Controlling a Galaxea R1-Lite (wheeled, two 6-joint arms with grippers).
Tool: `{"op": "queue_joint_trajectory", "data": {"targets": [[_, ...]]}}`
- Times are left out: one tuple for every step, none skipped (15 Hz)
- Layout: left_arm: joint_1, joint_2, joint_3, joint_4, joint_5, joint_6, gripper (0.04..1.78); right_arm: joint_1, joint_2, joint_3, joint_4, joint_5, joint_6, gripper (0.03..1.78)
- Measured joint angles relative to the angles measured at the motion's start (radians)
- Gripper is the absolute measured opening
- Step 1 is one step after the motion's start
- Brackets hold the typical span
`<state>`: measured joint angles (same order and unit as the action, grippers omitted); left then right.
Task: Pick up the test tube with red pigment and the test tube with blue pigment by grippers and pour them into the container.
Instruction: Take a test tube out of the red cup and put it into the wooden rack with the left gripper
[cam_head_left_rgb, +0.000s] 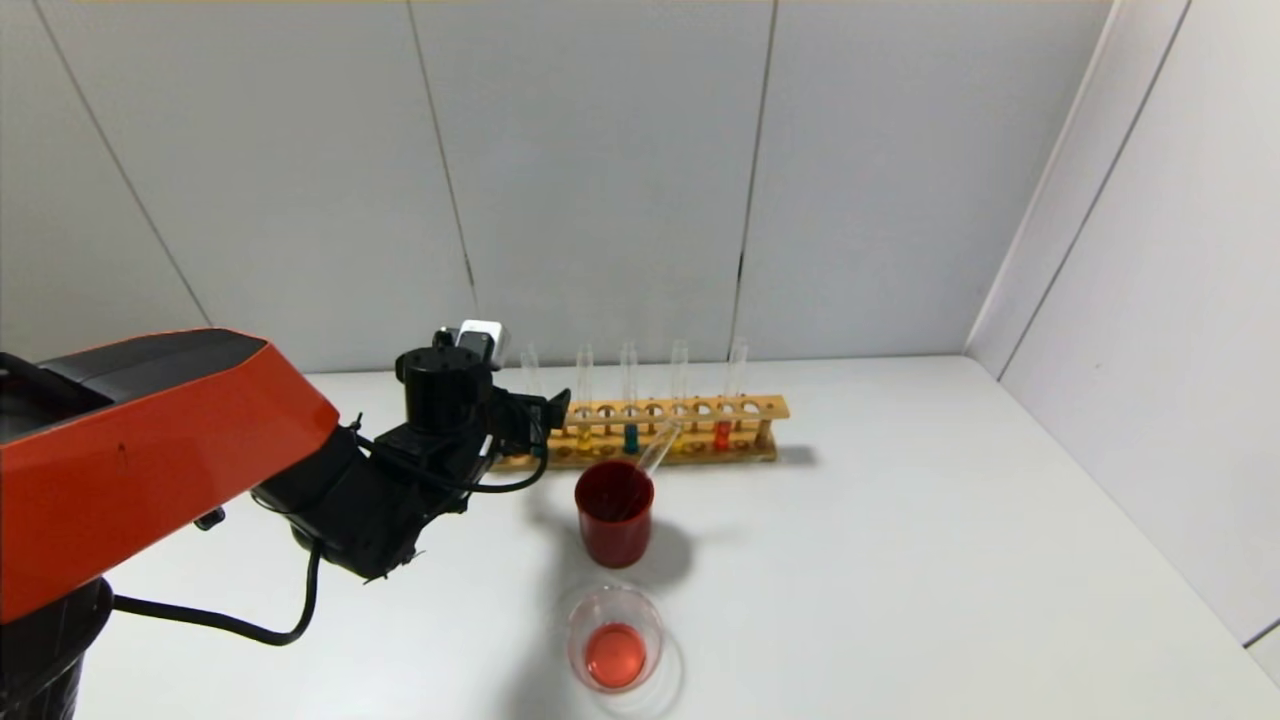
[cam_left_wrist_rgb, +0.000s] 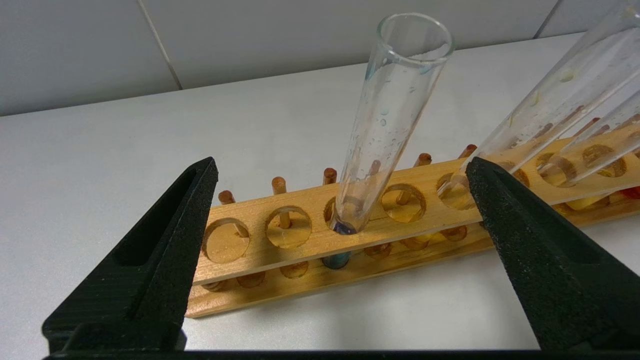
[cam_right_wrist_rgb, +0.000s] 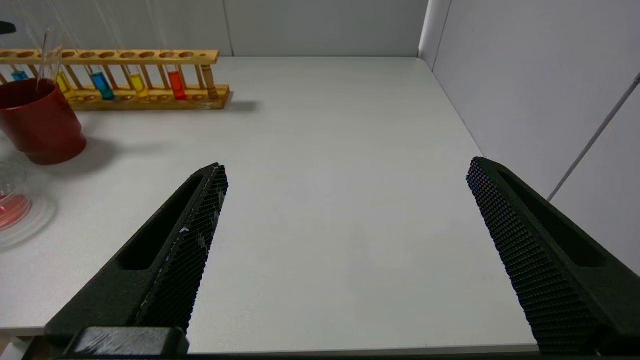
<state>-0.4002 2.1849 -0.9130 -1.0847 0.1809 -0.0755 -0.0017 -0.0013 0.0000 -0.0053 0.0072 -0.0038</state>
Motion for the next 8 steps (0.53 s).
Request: {"op": "queue_joint_trajectory", "data": {"targets": [[0.000, 0.002, -0.003, 0.000, 0.000, 0.001, 1.75, 0.000, 0.000, 0.000, 0.000, 0.000, 0.000, 1.75], [0.001, 0.003, -0.008, 0.003, 0.000, 0.002, 1.75, 0.000, 0.000, 0.000, 0.000, 0.000, 0.000, 1.75], [0.001, 0.006, -0.016, 0.008, 0.000, 0.002, 1.75, 0.000, 0.000, 0.000, 0.000, 0.000, 0.000, 1.75], [0.001, 0.009, -0.025, 0.014, 0.000, 0.004, 1.74, 0.000, 0.000, 0.000, 0.000, 0.000, 0.000, 1.75], [0.001, 0.012, -0.034, 0.024, 0.000, 0.012, 1.70, 0.000, 0.000, 0.000, 0.000, 0.000, 0.000, 1.75], [0.002, 0.014, -0.040, 0.029, 0.000, 0.015, 1.63, 0.000, 0.000, 0.000, 0.000, 0.000, 0.000, 1.75], [0.002, 0.017, -0.043, 0.029, 0.001, 0.015, 1.54, 0.000, 0.000, 0.000, 0.000, 0.000, 0.000, 1.75], [0.002, 0.019, -0.046, 0.029, 0.001, 0.015, 1.42, 0.000, 0.000, 0.000, 0.000, 0.000, 0.000, 1.75]]}}
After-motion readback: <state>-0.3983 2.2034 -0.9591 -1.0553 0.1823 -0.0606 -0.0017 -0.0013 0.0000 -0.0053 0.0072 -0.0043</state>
